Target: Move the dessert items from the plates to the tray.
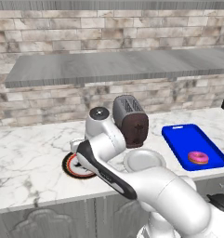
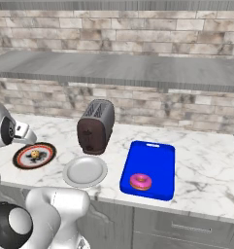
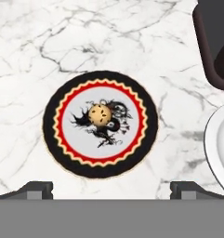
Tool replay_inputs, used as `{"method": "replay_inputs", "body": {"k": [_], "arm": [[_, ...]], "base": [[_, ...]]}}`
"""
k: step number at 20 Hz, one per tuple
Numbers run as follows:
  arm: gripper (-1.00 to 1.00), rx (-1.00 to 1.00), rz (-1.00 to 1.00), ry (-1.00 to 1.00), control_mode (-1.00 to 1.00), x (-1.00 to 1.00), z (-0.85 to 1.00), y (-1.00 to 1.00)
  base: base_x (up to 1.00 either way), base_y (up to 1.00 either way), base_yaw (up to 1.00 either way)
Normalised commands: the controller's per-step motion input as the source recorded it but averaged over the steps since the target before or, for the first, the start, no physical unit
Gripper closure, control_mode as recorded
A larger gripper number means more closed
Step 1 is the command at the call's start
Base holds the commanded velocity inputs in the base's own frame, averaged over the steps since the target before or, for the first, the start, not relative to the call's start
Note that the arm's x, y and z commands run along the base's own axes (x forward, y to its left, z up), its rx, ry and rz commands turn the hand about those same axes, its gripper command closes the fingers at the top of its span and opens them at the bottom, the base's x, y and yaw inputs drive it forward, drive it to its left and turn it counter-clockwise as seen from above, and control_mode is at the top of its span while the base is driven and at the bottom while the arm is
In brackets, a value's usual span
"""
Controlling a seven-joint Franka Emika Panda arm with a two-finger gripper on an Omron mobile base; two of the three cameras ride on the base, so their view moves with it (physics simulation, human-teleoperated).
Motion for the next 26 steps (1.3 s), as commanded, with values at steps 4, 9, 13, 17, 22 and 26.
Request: {"method": "replay_inputs", "body": {"k": [4,9,13,17,22,26], "arm": [[-1.00,0.00,0.00,0.00,-1.00,0.14,-0.10,0.00],[-1.00,0.00,0.01,0.00,-1.00,0.17,-0.08,0.00],[-1.00,0.00,0.00,0.00,-1.00,0.16,-0.13,0.03],[-1.00,0.00,0.01,0.00,-1.00,0.14,-0.17,0.02],[-1.00,0.00,0.00,0.00,-1.00,0.14,-0.21,0.13],[-1.00,0.00,0.00,0.00,-1.00,0.10,-0.24,0.14]], "base": [[0.00,0.00,0.00],[0.00,0.00,0.00],[0.00,0.00,0.00],[0.00,0.00,0.00],[0.00,0.00,0.00],[0.00,0.00,0.00]]}}
